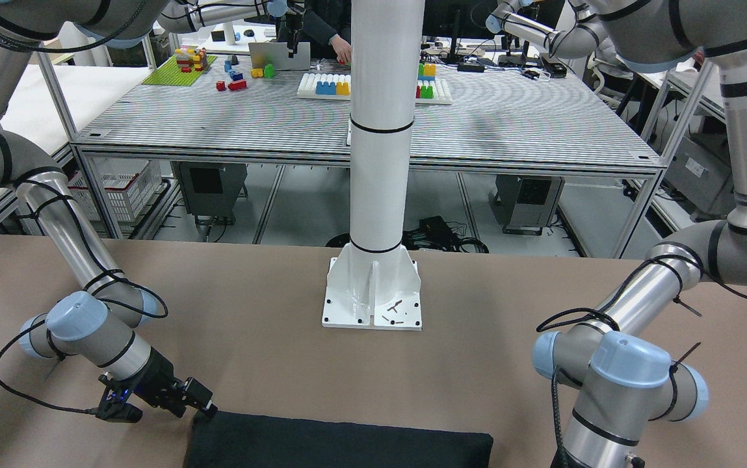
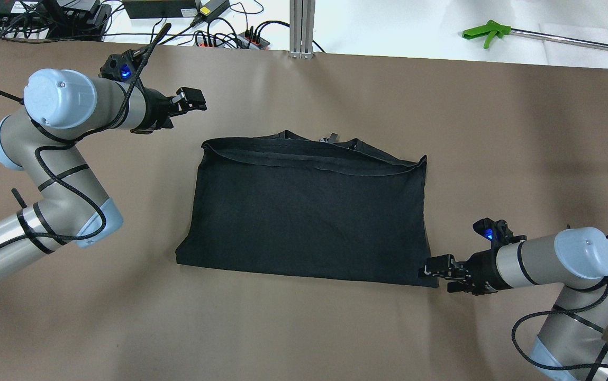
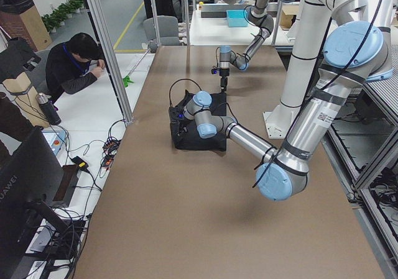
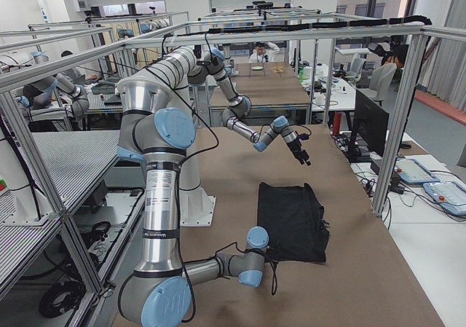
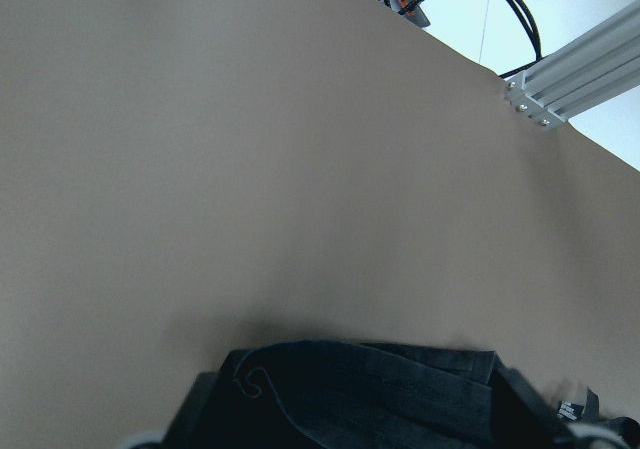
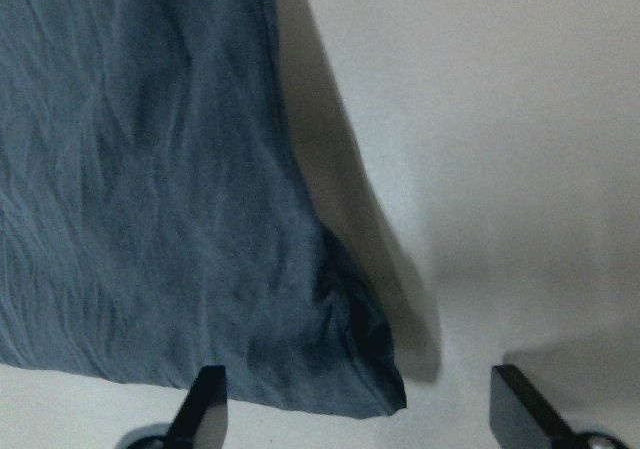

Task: Fold clothes
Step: 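Grasp the folded shirt's corner nearest the robot with the right gripper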

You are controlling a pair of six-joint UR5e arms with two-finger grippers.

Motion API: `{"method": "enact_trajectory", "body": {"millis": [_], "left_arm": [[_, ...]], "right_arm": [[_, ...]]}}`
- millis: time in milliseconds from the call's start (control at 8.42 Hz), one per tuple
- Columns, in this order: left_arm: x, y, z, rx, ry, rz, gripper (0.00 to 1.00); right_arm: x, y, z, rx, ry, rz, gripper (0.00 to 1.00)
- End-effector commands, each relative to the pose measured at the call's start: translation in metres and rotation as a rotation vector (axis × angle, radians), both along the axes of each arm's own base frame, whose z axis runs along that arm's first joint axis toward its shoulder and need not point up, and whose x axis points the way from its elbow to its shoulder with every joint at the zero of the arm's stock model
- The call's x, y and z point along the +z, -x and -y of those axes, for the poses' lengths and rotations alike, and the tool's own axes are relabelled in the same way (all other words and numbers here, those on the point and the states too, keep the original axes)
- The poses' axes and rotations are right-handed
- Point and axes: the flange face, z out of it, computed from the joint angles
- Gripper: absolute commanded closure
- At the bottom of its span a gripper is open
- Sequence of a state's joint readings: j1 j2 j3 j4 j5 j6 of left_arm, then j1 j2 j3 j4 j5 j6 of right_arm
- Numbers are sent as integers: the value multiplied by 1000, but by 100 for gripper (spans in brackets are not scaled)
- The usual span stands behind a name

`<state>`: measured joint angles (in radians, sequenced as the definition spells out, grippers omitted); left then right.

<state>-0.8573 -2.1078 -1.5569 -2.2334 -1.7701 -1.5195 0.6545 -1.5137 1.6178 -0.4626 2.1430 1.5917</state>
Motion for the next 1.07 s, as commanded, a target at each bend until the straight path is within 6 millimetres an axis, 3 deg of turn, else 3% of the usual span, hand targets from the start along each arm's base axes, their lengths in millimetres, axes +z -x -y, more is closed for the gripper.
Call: {"method": "enact_trajectory", "body": {"millis": [0, 119, 356, 713, 950], "left_arm": [[1, 0, -1, 0, -1, 1, 6], [2, 0, -1, 0, 0, 2, 6], [2, 1, 0, -1, 0, 2, 6], [-1, 0, -1, 0, -4, -2, 6], [-3, 0, -1, 0, -8, -5, 6]], "right_arm": [[0, 17, -9, 20, -20, -10, 12], [-2, 16, -9, 18, -22, -7, 32], [-7, 15, -9, 29, -15, 1, 100], [-40, 9, -17, 31, 39, 55, 100], [-87, 24, -58, -52, -4, 135, 100]]}}
